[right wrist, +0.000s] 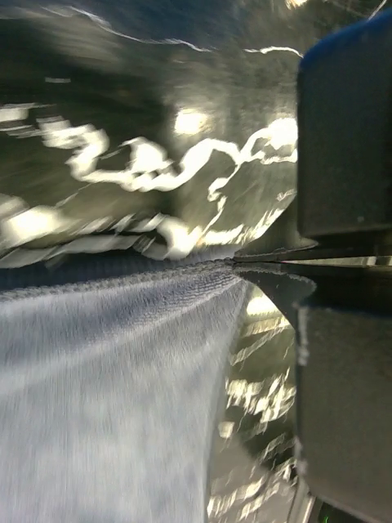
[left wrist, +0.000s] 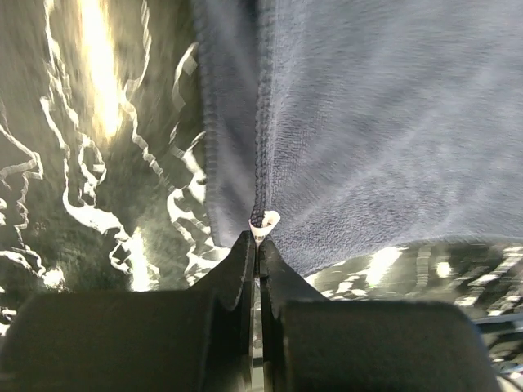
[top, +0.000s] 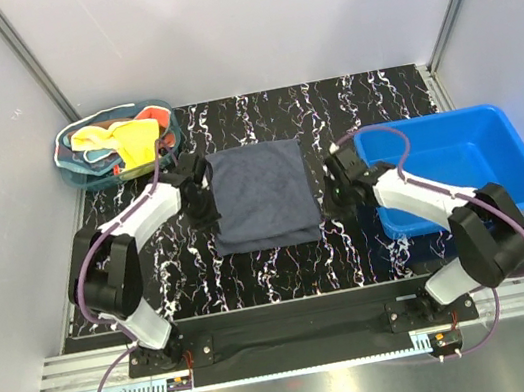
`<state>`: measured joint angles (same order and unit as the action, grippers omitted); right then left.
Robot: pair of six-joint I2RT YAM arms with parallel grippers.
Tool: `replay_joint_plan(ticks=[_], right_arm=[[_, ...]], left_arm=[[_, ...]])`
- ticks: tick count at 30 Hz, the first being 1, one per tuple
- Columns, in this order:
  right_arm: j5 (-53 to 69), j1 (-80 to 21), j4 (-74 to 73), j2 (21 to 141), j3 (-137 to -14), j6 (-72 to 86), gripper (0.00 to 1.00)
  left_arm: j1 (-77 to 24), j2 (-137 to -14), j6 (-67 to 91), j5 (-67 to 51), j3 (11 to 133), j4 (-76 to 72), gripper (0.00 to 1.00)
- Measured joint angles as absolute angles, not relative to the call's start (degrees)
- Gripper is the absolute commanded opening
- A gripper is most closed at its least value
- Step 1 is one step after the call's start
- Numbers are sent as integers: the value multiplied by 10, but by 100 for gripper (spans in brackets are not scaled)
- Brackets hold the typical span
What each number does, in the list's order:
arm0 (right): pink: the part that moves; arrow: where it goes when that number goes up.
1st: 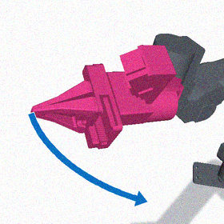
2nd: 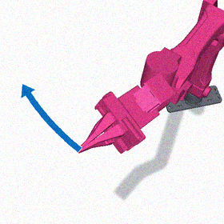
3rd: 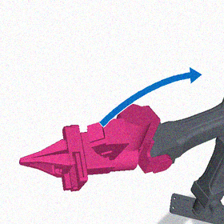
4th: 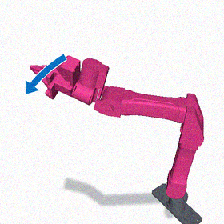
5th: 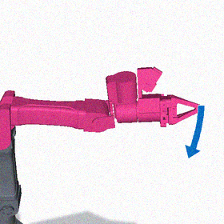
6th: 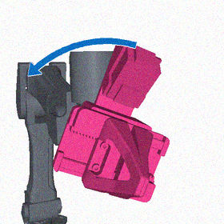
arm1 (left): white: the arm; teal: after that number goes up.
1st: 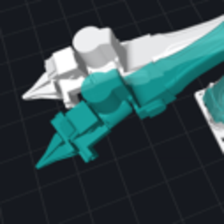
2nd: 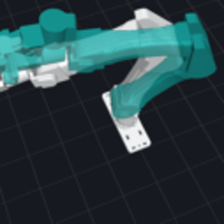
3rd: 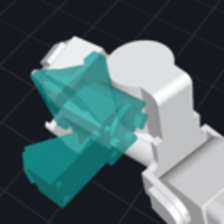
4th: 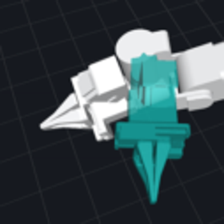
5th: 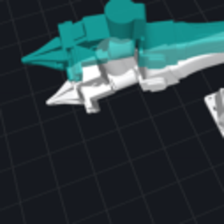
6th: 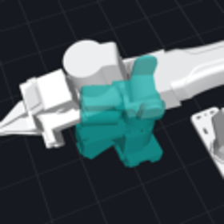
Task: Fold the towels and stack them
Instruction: Fold the towel
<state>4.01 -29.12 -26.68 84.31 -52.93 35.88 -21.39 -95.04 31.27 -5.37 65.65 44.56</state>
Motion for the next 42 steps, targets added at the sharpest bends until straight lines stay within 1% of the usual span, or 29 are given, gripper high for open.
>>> replay_joint_plan(ticks=[4, 8, 11, 14, 16, 18, 20, 23, 28, 32, 38, 42], right_arm=[[73, -292, -238, 854, -458, 367, 0], [87, -292, -215, 867, -451, 369, 0], [91, -292, -212, 867, -465, 368, 0], [92, -292, -227, 865, -503, 364, 0], [96, -293, -235, 857, -528, 364, 0], [105, -294, -233, 835, -536, 365, 0], [113, -302, -224, 810, -524, 371, 0], [124, -321, -197, 793, -483, 381, 0], [132, -331, -165, 818, -390, 398, 0], [133, -331, -150, 834, -363, 404, 0], [132, -331, -136, 834, -364, 404, 0], [131, -331, -202, 826, -438, 387, 0]], left_arm=[[-214, -951, 313, -59, 598, 433, 0], [-214, -957, 310, -62, 599, 429, 0], [-214, -961, 303, -61, 627, 444, 0], [-214, -965, 297, -59, 689, 478, 0], [-214, -954, 296, -56, 724, 485, 0], [-214, -926, 295, -55, 725, 484, 0], [-214, -899, 294, -55, 707, 485, 0], [-214, -880, 294, -58, 645, 474, 0], [-214, -909, 294, -59, 544, 455, 0], [-214, -920, 294, -62, 528, 448, 0], [-214, -920, 294, -64, 534, 445, 0], [-214, -920, 291, -64, 615, 495, 0]])
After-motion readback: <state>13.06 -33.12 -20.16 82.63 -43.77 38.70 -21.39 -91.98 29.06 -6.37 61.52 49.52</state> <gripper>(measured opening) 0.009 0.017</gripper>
